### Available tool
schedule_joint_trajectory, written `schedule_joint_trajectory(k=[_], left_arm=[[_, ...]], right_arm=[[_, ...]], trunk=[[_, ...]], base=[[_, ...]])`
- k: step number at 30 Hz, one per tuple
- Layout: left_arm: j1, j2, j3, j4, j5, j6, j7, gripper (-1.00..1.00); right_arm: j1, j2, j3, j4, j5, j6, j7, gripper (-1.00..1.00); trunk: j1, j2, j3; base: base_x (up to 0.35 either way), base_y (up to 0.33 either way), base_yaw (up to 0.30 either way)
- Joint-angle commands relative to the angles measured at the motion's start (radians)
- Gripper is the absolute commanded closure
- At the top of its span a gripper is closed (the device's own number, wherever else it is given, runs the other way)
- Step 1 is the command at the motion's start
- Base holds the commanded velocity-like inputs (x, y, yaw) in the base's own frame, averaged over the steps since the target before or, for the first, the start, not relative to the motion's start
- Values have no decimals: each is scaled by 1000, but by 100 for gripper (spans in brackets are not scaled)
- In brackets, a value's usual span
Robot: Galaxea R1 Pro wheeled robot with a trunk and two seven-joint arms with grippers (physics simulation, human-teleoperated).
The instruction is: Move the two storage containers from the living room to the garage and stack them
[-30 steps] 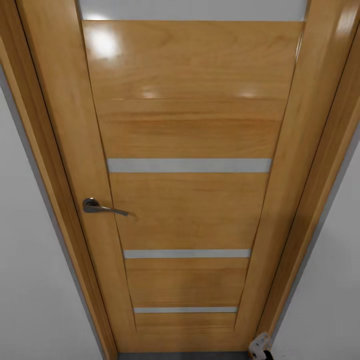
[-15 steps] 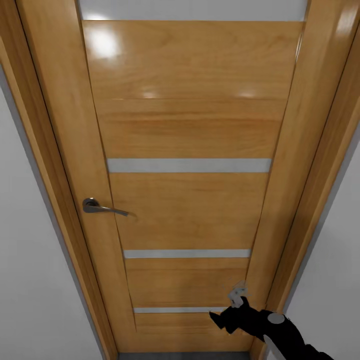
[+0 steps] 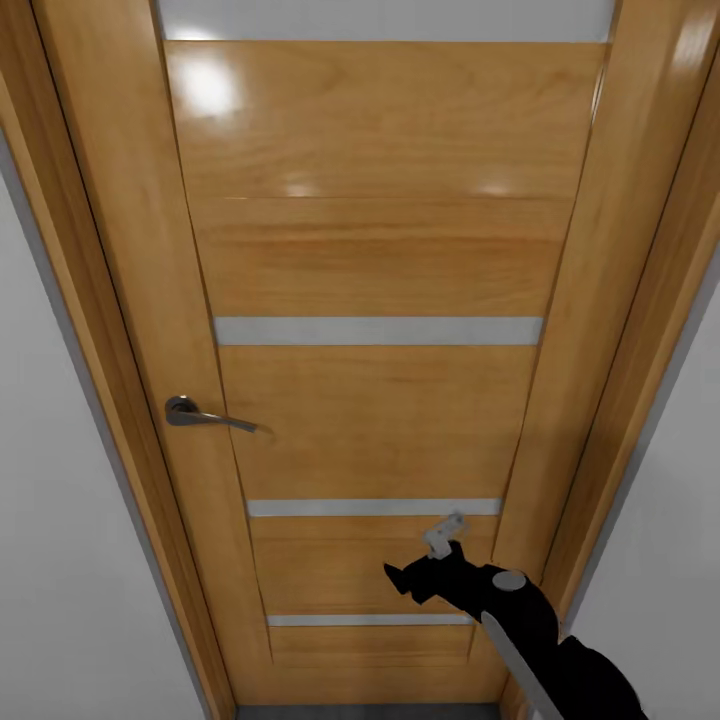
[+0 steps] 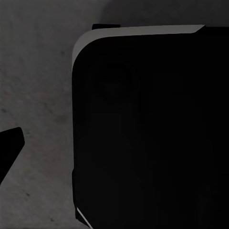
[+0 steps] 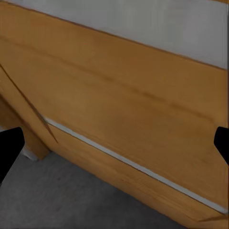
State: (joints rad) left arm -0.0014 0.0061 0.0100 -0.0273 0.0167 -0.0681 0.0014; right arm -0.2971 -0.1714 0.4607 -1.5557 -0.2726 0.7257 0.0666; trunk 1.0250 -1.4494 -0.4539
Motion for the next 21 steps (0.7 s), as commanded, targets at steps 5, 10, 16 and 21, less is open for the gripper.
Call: schedule_joint_trajectory(k=[5,10,16,21], left_arm=[[0,0,1,0,2,-2,0,-100],[0,0,0,0,2,-2,0,-100],[0,0,1,0,2,-2,-2,-100],[0,0,1,0,2,-2,-1,-100]], right_arm=[[-67,66,3,-5,71,60,-74,-100],[-72,151,4,-6,214,82,-133,-100],[-73,214,4,-5,311,87,-144,-100],[-113,269,3,12,440,78,-152,-100]], trunk=[[0,-1,-1],[0,-1,-1],[0,-1,-1],[0,-1,-1]], base=[[0,0,0],[0,0,0],[0,0,0],[0,0,0]])
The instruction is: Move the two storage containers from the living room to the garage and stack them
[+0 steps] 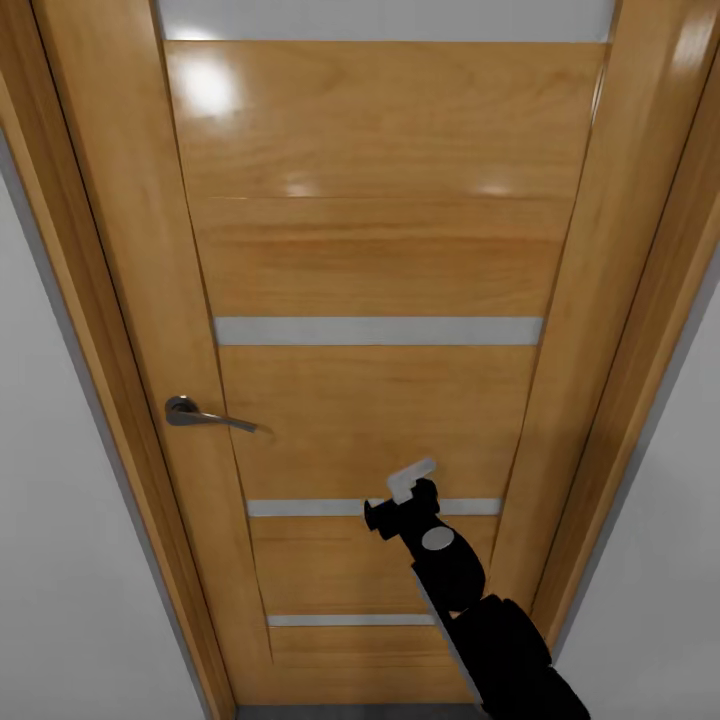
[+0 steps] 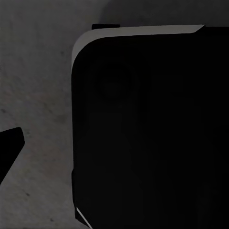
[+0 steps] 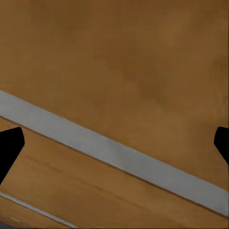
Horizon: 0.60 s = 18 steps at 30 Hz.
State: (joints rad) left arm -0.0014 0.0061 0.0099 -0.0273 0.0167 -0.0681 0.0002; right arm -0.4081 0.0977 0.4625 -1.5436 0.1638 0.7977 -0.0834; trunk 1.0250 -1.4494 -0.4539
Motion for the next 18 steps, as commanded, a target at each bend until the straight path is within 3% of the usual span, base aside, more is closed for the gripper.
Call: schedule_joint_trajectory(k=[1,8,12,18], left_arm=[[0,0,1,0,2,-2,1,-100],[0,0,0,0,2,-2,-1,-100],[0,0,0,0,2,-2,0,-100],[0,0,0,0,2,-2,0,-100]], right_arm=[[-13,1,1,3,4,6,-3,-100],[-40,4,1,19,8,4,-5,-100],[-122,19,1,164,10,-14,-9,-100],[-173,28,1,269,11,-43,-41,-100]], trunk=[[0,-1,-1],[0,-1,-1],[0,-1,-1],[0,-1,-1]], base=[[0,0,0],[0,0,0],[0,0,0],[0,0,0]])
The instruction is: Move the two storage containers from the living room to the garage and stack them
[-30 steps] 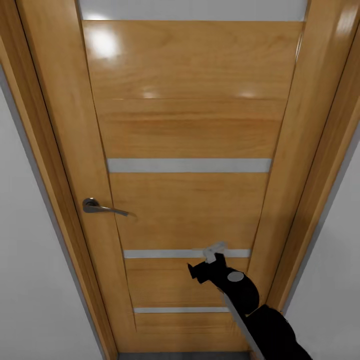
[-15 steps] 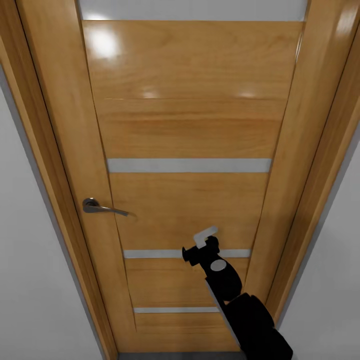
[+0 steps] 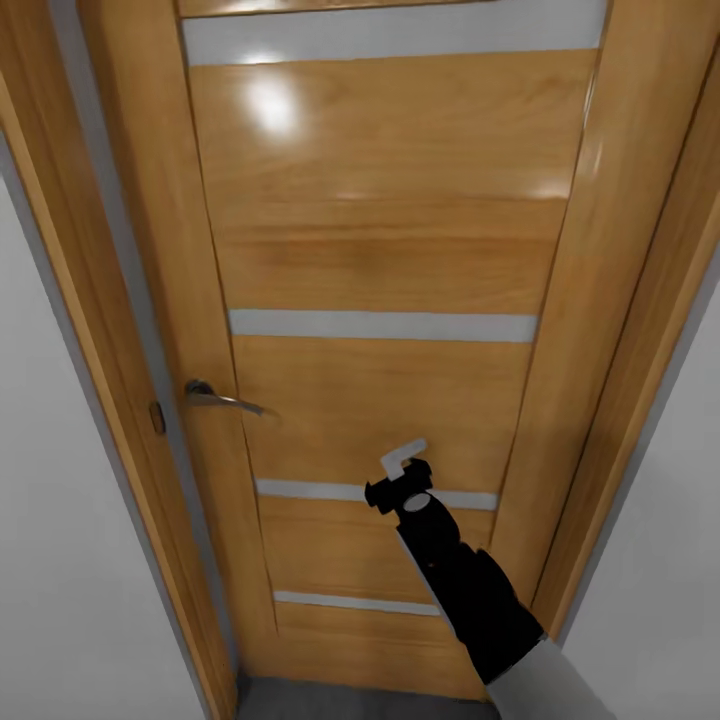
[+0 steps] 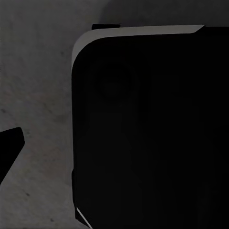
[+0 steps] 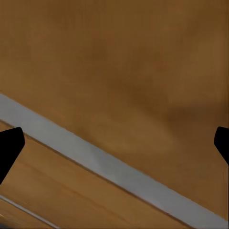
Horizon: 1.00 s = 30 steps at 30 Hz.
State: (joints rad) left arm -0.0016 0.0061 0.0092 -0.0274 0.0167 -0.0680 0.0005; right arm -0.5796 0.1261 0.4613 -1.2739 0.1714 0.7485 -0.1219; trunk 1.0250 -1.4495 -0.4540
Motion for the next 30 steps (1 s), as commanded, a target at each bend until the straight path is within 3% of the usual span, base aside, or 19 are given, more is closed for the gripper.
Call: schedule_joint_trajectory(k=[1,5,11,12,14,19,21,30], left_arm=[[0,0,1,0,2,-3,0,-100],[0,0,1,0,2,-3,0,-100],[0,0,1,0,2,-3,0,-100],[0,0,0,0,2,-3,-1,-100],[0,0,0,0,2,-3,-2,-100],[0,0,1,0,2,-3,-2,-100],[0,0,1,0,2,-3,0,-100],[0,0,1,0,2,-3,1,-100]], right_arm=[[-12,4,2,15,3,5,-5,-100],[-57,15,2,85,3,3,-11,-100],[-65,28,4,66,11,4,-36,-100],[-65,48,8,55,23,7,-44,-100],[-65,48,12,55,52,12,-45,-100],[-65,48,94,76,77,14,-52,-100],[-72,48,106,108,78,8,-53,-100],[-232,48,111,331,47,-40,-53,-100]], trunk=[[0,0,-1],[0,0,-1],[0,0,-1],[0,0,-1],[0,0,-1],[0,0,-1],[0,0,-1],[0,0,-1]], base=[[0,0,0],[0,0,0],[0,0,0],[0,0,0],[0,0,0],[0,0,0],[0,0,0],[0,0,0]])
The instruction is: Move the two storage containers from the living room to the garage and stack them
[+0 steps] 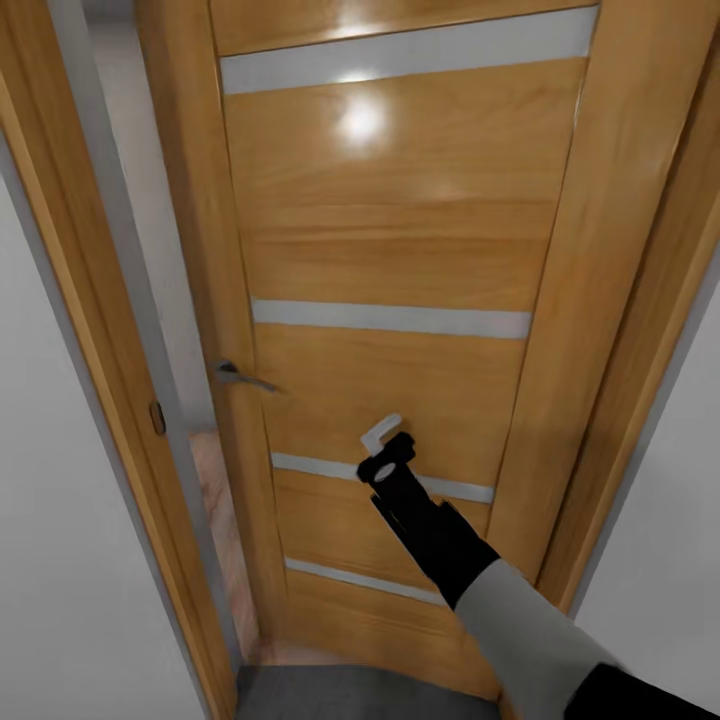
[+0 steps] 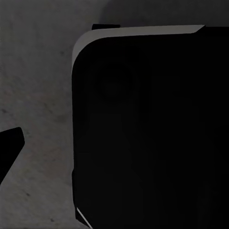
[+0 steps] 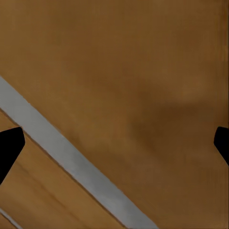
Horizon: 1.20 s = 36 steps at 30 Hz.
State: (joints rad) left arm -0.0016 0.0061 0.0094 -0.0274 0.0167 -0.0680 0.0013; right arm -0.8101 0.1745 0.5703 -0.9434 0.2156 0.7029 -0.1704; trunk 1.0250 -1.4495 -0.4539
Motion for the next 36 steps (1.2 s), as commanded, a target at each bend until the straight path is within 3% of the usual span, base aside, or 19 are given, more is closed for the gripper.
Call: schedule_joint_trajectory(k=[1,11,19,29,36], left_arm=[[-1,0,1,0,2,-3,0,-100],[-1,0,1,0,2,-3,0,-100],[-1,0,1,0,2,-3,2,-100],[-1,0,1,0,2,-3,2,-100],[-1,0,1,0,2,-3,3,-100]], right_arm=[[-14,0,2,17,1,3,-4,-100],[-152,0,1,181,-19,-3,-16,-100],[-267,0,0,300,-101,-5,-65,-100],[-280,0,0,293,-121,0,-82,-100],[-279,0,6,199,-122,12,-77,-100]], trunk=[[0,0,-1],[0,0,-1],[0,0,-1],[0,0,-1],[0,0,-1]], base=[[0,0,0],[0,0,0],[0,0,0],[0,0,0],[0,0,0]])
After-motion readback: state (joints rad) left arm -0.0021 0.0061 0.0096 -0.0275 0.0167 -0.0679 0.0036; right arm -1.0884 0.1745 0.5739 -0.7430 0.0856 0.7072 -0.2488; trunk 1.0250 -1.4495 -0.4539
